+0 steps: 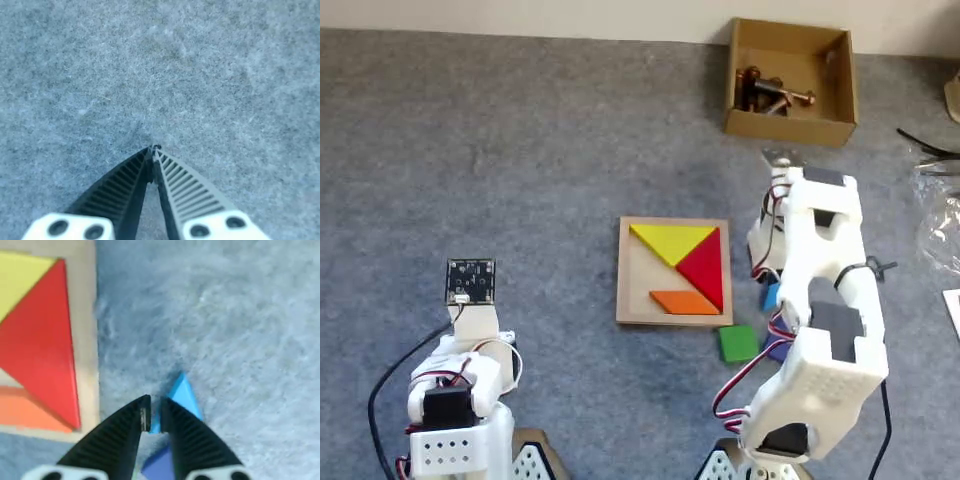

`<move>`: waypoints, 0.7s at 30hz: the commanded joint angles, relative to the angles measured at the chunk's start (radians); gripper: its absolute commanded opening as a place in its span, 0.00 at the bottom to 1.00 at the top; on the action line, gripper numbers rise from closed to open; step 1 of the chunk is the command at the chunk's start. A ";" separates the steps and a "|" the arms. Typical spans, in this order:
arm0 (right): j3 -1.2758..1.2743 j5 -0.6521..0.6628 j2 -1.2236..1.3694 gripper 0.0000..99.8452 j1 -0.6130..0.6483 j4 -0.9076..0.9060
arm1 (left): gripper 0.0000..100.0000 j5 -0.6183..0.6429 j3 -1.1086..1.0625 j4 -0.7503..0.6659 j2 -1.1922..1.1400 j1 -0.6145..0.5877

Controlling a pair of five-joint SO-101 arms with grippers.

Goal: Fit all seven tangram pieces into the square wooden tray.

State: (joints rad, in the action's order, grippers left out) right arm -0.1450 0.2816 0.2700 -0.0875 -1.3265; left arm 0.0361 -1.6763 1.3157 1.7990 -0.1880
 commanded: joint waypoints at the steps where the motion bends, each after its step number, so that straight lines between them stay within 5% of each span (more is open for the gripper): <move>1: 0.056 -0.078 -0.021 0.10 0.013 -0.016 | 0.00 0.002 -0.021 0.008 -0.007 -0.008; 13: 0.050 -0.367 -0.018 0.10 -0.018 -0.016 | 0.00 0.002 -0.021 0.008 -0.007 -0.008; 21: -0.001 -0.371 -0.019 0.10 -0.045 -0.016 | 0.00 0.002 -0.021 0.008 -0.007 -0.008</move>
State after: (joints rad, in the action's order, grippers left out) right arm -0.1496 -0.0821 0.2700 -0.1227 -1.3311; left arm 0.0361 -1.6763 1.3157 1.7990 -0.1880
